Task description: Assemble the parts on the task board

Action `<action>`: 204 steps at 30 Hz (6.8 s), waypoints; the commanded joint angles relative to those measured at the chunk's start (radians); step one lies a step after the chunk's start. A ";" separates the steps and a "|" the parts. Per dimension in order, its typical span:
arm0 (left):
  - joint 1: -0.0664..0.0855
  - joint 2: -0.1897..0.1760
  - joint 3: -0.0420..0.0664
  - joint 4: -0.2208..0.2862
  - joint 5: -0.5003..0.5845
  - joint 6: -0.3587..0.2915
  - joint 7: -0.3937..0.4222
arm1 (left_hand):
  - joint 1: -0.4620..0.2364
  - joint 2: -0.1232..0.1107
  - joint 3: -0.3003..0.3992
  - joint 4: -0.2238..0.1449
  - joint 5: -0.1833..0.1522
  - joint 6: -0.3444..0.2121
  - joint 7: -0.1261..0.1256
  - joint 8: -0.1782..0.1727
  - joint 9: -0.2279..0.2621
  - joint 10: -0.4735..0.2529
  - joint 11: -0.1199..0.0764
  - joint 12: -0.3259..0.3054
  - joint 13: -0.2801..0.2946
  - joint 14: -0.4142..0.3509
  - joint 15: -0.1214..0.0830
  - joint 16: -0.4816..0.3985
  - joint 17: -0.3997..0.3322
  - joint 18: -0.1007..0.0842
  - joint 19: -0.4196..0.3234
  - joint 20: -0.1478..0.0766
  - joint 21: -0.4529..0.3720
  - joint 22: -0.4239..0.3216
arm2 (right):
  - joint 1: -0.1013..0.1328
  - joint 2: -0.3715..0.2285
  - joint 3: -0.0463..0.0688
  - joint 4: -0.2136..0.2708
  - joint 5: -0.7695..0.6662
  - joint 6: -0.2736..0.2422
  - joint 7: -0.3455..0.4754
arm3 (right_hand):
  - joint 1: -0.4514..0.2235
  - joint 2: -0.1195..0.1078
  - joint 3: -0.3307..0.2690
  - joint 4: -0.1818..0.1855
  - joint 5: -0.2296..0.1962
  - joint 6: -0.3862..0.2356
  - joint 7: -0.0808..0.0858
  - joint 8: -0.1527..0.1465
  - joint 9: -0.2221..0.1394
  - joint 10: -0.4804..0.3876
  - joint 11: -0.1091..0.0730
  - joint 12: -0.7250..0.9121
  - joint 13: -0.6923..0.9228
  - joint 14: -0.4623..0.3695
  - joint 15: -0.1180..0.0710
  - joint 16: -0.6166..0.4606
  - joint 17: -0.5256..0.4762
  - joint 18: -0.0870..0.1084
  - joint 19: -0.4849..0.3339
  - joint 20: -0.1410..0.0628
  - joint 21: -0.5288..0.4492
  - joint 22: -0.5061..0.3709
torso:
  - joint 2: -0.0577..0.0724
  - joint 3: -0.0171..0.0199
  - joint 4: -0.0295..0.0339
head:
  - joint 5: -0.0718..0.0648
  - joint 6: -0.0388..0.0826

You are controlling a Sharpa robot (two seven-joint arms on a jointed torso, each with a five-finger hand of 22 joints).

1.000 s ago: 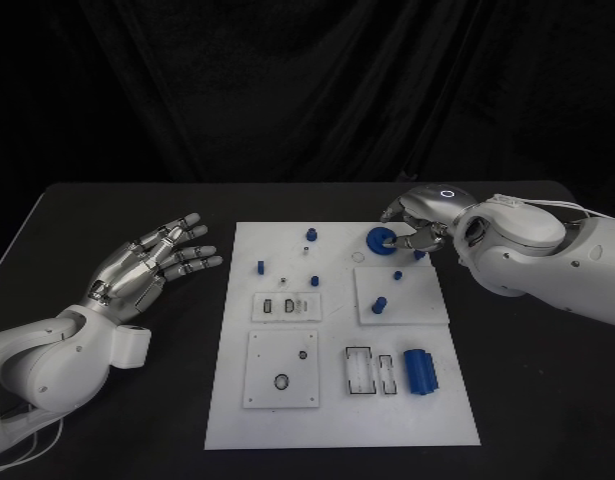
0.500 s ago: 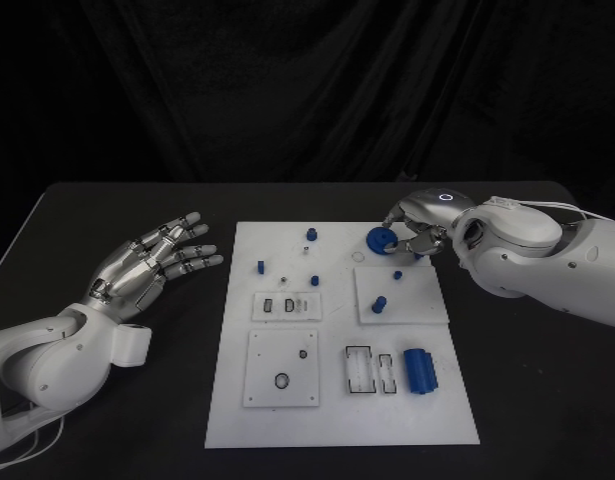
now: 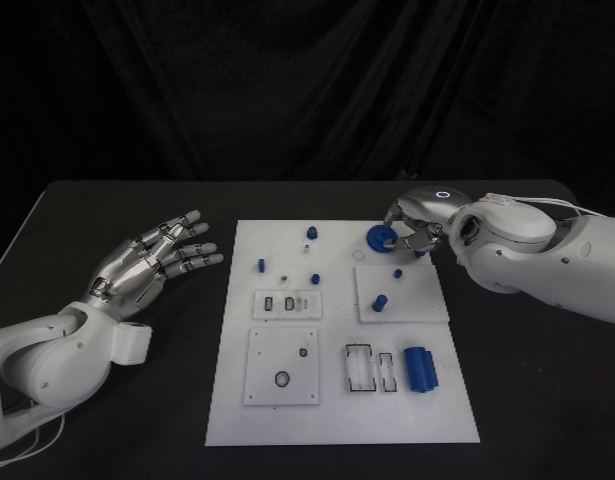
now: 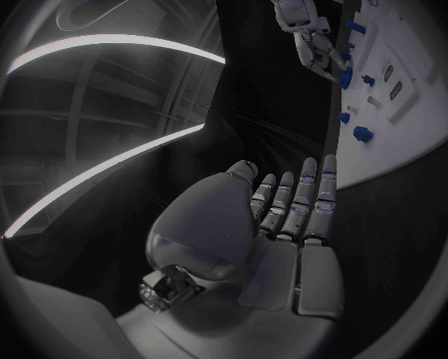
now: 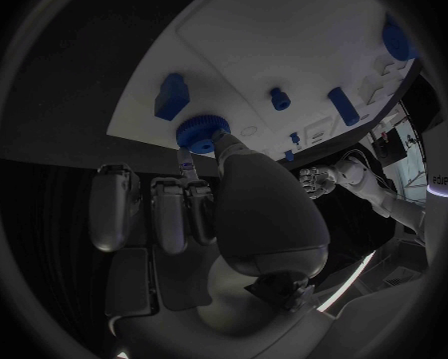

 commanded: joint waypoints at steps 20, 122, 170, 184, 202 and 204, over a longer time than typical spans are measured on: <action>-0.003 0.002 0.001 -0.008 0.003 0.019 0.064 | 0.006 -0.004 0.009 -0.001 0.004 -0.003 0.006 -0.001 0.001 0.000 0.010 0.005 -0.001 -0.007 -0.001 0.006 -0.001 -0.014 -0.008 0.002 0.003 0.002 | -0.005 -0.020 -0.007 0.060 -0.002 -0.113 0.027 | 0.032 -0.013 0.046 -0.066 0.222 0.127 -0.049 0.098 0.141 0.057 -0.032 -0.003 0.221 0.089 -0.026 -0.001 0.234 -0.008 0.006 -0.033 -0.002 0.119 | 0.000 -0.0002 0.0005 | 0.006 0.003; -0.007 0.029 0.001 -0.032 0.003 0.028 0.052 | 0.003 -0.004 0.024 -0.002 0.005 -0.001 0.007 0.000 0.001 -0.002 0.012 0.008 -0.001 -0.011 0.000 0.010 -0.002 -0.016 -0.012 0.002 0.005 0.003 | 0.007 0.254 -0.003 -0.025 -0.002 -0.058 0.051 | -0.084 0.000 0.080 -0.020 0.041 -0.149 0.017 0.006 -0.001 -0.142 0.016 -0.081 0.078 0.035 0.017 -0.064 0.166 0.024 -0.087 0.008 -0.147 0.061 | 0.000 0.0019 -0.0019 | -0.005 -0.008; -0.007 0.053 0.001 -0.051 0.003 0.035 0.048 | 0.002 -0.005 0.029 -0.003 0.005 -0.002 0.008 -0.001 0.001 -0.003 0.012 0.009 -0.001 -0.012 0.000 0.012 -0.003 -0.017 -0.013 0.002 0.005 0.003 | -0.007 0.424 0.002 -0.200 -0.002 0.017 0.020 | -0.089 -0.013 0.034 -0.061 -0.046 -0.139 0.020 0.004 -0.014 -0.151 0.021 -0.081 0.075 0.033 0.022 -0.067 0.166 0.026 -0.087 0.013 -0.169 0.074 | 0.001 0.0005 0.0002 | -0.011 -0.005; -0.007 0.054 0.001 -0.055 0.003 0.037 0.045 | 0.002 -0.005 0.029 -0.003 0.005 -0.002 0.008 -0.001 0.001 -0.003 0.012 0.009 -0.001 -0.012 0.000 0.012 -0.003 -0.017 -0.013 0.002 0.005 0.003 | -0.008 0.425 0.002 -0.202 -0.002 0.009 0.025 | -0.106 0.001 0.026 -0.051 -0.016 -0.132 0.011 0.009 -0.005 -0.161 0.014 -0.085 0.070 0.027 0.017 -0.073 0.160 0.029 -0.095 0.009 -0.182 0.073 | 0.000 0.0001 -0.0006 | -0.011 -0.008; -0.007 0.058 0.001 -0.059 0.003 0.036 0.038 | 0.001 -0.005 0.032 -0.003 0.006 -0.004 0.008 -0.001 0.001 -0.003 0.012 0.009 -0.001 -0.013 0.001 0.013 -0.003 -0.017 -0.014 0.001 0.006 0.003 | -0.018 0.443 0.002 -0.218 -0.002 -0.019 0.001 | -0.146 0.019 0.016 -0.033 0.003 -0.033 -0.005 0.058 0.045 -0.154 0.002 -0.080 0.078 0.029 0.007 -0.070 0.164 0.028 -0.092 0.000 -0.190 0.086 | 0.000 -0.0001 0.0000 | -0.015 -0.009; -0.007 0.059 0.001 -0.060 0.003 0.037 0.038 | 0.001 -0.005 0.032 -0.003 0.006 -0.004 0.008 -0.001 0.001 -0.003 0.012 0.009 -0.001 -0.013 0.001 0.013 -0.003 -0.017 -0.014 0.001 0.006 0.003 | -0.020 0.446 0.002 -0.220 -0.002 -0.023 -0.005 | -0.141 0.019 0.018 -0.038 0.012 -0.017 -0.009 0.067 0.053 -0.151 -0.001 -0.079 0.080 0.030 0.006 -0.070 0.165 0.028 -0.091 -0.001 -0.189 0.087 | 0.000 0.0000 0.0002 | -0.016 -0.008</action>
